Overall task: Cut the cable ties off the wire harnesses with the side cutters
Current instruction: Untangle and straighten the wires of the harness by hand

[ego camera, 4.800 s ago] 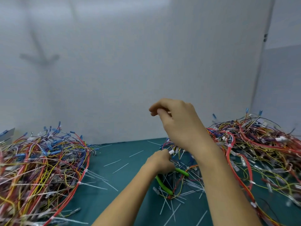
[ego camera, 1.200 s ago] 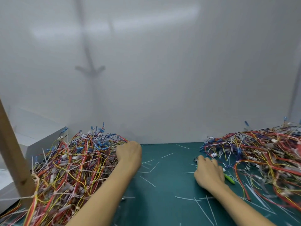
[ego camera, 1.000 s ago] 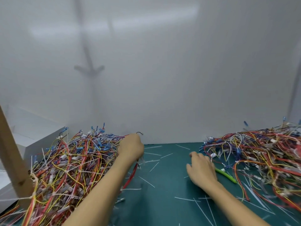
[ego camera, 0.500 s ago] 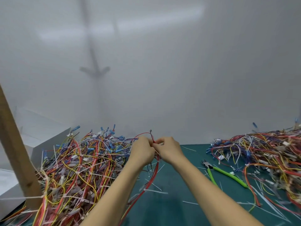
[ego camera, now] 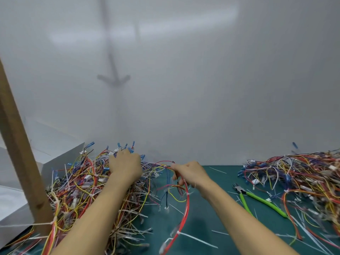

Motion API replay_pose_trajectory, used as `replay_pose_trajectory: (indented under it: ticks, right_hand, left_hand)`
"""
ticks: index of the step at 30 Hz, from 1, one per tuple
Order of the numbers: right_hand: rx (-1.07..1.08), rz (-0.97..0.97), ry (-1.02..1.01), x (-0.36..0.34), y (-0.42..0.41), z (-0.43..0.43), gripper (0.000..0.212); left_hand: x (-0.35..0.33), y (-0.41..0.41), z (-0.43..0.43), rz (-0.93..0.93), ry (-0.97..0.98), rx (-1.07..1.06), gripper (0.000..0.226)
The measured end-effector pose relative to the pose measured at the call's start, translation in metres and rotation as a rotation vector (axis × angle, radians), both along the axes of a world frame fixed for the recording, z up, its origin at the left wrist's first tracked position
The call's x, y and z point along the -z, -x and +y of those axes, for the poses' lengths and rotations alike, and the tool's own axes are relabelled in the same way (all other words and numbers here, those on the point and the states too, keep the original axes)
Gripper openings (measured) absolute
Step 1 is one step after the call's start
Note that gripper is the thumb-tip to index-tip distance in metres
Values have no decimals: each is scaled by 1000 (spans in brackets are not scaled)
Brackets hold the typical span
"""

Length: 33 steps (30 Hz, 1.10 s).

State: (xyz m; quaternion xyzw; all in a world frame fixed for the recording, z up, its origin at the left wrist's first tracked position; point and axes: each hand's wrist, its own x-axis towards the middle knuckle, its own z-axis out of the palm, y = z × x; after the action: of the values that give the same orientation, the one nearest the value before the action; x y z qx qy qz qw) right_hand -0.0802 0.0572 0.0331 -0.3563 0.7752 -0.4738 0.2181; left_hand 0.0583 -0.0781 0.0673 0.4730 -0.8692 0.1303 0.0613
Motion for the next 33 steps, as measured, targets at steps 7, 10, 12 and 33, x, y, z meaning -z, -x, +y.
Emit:
replay_pose_trajectory:
  ticks: [7, 10, 12, 33]
  right_hand:
    - [65, 125, 74, 9, -12, -14, 30]
    - [164, 146, 170, 11, -12, -15, 36]
    - [219, 141, 237, 11, -11, -15, 35]
    - [656, -138, 743, -32, 84, 67, 39]
  left_hand:
    - [10, 5, 1, -14, -7, -8, 36]
    - [8, 2, -4, -27, -88, 35, 38]
    - [5, -4, -8, -26, -136, 60, 43]
    - [5, -3, -7, 112, -161, -130, 37]
